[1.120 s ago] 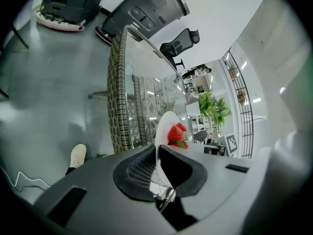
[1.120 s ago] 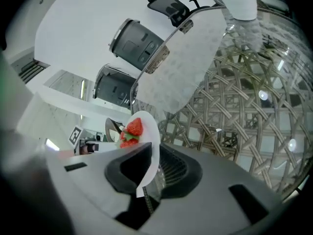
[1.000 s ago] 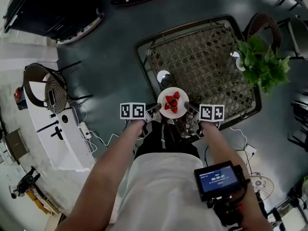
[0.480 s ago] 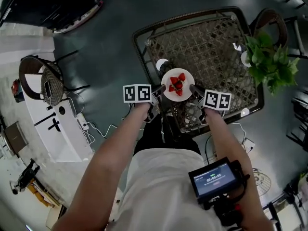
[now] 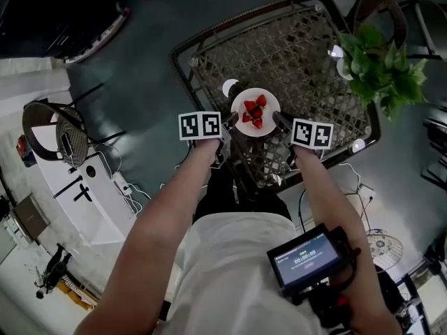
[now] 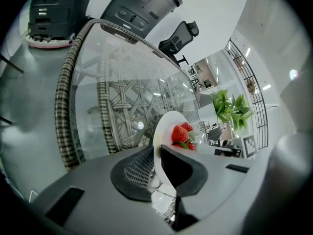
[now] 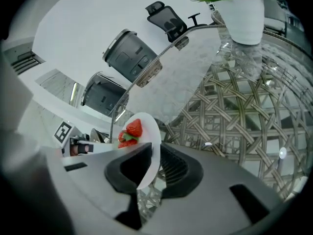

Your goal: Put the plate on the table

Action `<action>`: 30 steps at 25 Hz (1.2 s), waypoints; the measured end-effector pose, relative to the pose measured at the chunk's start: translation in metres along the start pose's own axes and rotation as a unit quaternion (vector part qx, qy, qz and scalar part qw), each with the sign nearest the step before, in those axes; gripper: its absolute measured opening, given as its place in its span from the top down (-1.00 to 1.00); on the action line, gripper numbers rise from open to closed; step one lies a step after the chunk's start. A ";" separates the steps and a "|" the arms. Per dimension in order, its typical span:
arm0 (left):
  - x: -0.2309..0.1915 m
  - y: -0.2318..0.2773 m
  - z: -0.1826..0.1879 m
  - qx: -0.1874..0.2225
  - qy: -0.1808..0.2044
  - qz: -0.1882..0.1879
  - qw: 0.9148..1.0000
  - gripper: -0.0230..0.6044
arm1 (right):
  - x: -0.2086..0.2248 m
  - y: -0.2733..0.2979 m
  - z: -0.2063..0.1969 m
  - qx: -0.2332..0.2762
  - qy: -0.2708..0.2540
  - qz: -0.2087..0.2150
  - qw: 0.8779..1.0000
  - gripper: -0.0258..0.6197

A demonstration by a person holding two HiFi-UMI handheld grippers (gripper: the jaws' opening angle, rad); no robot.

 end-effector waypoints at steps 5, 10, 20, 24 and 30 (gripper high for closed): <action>0.003 0.000 -0.002 -0.003 0.022 0.017 1.000 0.85 | 0.002 0.001 -0.006 -0.014 -0.015 -0.012 1.000 0.79; 0.013 0.009 -0.003 -0.004 0.051 0.048 0.998 0.83 | 0.008 -0.002 -0.002 -0.026 -0.050 -0.034 0.998 0.79; 0.020 0.008 -0.006 0.006 0.078 0.069 0.995 0.63 | 0.010 -0.008 -0.004 -0.010 -0.053 -0.070 0.996 0.75; 0.021 0.006 -0.009 0.003 0.083 0.071 0.994 0.61 | 0.009 -0.009 -0.006 -0.006 -0.060 -0.074 0.995 0.62; 0.022 -0.005 -0.013 0.014 0.092 0.073 0.993 0.60 | 0.012 -0.015 -0.006 0.006 -0.063 -0.103 0.993 0.60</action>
Point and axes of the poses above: the fingertips, and each gripper's own axes: y forward along the fingers, x to its right, z out of its top, the point moved 8 cm from there along -y, backward along the fingers, and after that the axes turned 5 degrees about -x, right-handed, at the moved point
